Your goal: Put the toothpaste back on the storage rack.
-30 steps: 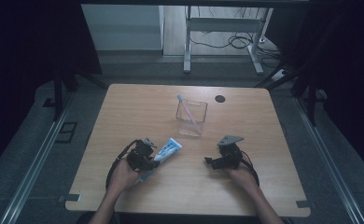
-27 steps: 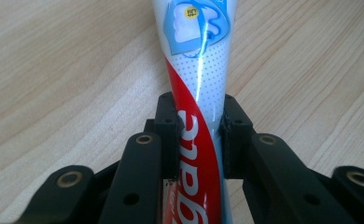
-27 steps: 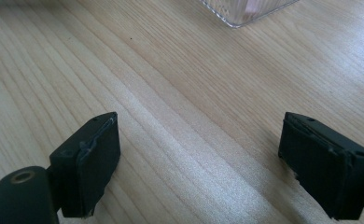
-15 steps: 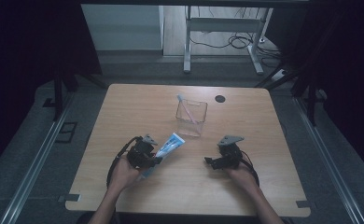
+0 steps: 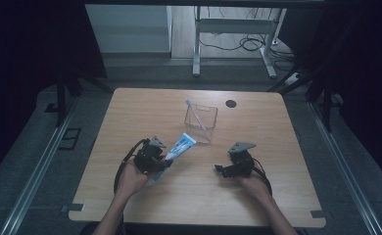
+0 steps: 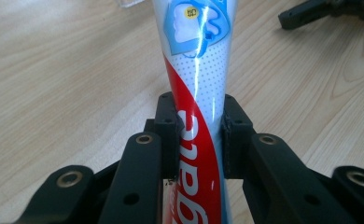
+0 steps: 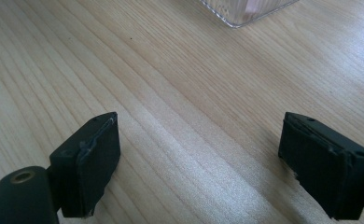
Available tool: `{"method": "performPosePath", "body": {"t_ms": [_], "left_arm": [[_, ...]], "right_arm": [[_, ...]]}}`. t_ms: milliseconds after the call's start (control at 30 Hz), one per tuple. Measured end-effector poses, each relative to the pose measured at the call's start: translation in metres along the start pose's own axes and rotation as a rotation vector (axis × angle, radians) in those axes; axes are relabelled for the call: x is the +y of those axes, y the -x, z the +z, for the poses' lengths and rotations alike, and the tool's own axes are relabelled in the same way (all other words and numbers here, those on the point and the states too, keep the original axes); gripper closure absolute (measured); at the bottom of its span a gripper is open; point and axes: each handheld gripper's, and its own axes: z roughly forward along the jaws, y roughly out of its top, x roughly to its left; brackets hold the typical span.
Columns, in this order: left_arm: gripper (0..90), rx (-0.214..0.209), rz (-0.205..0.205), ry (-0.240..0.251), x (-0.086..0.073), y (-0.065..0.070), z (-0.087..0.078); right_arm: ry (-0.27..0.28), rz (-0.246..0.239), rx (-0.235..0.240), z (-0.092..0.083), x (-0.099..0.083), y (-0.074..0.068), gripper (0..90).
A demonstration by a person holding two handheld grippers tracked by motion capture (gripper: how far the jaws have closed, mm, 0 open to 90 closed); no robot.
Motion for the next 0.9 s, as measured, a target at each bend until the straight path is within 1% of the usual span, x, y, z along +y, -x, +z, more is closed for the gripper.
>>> {"method": "performPosePath", "body": {"t_ms": [33,200,333,367,467,600,700,733,767,900], "left_arm": [[73.1,0.003,0.006,0.006,0.001,0.000,-0.001],[73.2,0.003,0.004,0.025,0.008,0.001,-0.004],[73.2,0.009,0.020,0.034,0.015,0.003,-0.006],[73.2,0.012,0.016,0.036,0.016,0.003,-0.006],[73.2,0.014,0.026,0.045,0.021,0.004,-0.008],[73.3,0.013,0.020,0.056,0.027,0.006,-0.010],[73.3,0.016,0.032,0.065,0.032,0.005,-0.012],[73.3,0.016,0.025,0.069,0.034,0.006,-0.013],[73.3,0.015,0.031,0.072,0.035,0.005,-0.013],[73.3,0.014,0.030,0.086,0.042,0.005,-0.016]], "right_arm": [[0.000,0.000,0.000,0.000,0.000,0.000,12.3],[-0.001,-0.002,0.000,0.000,0.000,0.000,12.3],[-0.001,-0.001,0.000,0.000,0.000,0.000,12.3],[0.000,0.000,-0.001,0.000,0.000,0.000,12.3],[-0.001,-0.002,0.000,0.000,0.000,0.000,12.3],[-0.002,-0.002,0.000,0.000,0.000,0.000,12.3],[-0.001,-0.001,0.000,0.000,0.000,0.000,12.3],[-0.001,-0.001,0.000,0.000,0.000,0.000,12.3],[-0.001,-0.001,0.000,0.000,0.000,0.000,12.3],[-0.002,-0.002,0.000,0.000,0.000,0.000,12.3]]}}
